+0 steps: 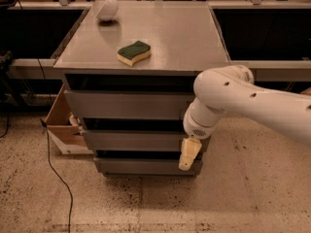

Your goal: Open middle drawer

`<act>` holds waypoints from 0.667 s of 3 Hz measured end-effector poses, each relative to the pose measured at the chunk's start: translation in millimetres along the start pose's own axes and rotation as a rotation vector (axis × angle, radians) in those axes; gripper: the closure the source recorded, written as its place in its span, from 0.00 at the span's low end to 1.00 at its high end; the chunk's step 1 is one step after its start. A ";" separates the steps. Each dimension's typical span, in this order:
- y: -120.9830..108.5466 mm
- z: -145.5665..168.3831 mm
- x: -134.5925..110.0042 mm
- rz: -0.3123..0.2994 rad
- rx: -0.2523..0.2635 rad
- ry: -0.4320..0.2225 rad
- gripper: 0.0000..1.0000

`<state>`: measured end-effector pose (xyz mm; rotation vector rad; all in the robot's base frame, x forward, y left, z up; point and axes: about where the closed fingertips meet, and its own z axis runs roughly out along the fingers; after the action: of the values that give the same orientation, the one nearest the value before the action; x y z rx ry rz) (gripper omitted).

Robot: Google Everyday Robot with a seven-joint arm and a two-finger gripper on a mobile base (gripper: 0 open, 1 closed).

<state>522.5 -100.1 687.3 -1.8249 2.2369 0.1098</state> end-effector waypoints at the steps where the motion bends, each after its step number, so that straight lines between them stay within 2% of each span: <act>1: -14.4 54.0 11.0 -0.003 0.024 0.006 0.00; 2: -32.5 102.5 16.2 -0.019 0.047 -0.016 0.00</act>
Offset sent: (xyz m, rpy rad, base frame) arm 0.0820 0.0049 -0.1708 0.0426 -0.0985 0.0290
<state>566.1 -100.4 587.7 -1.8137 2.1925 0.0678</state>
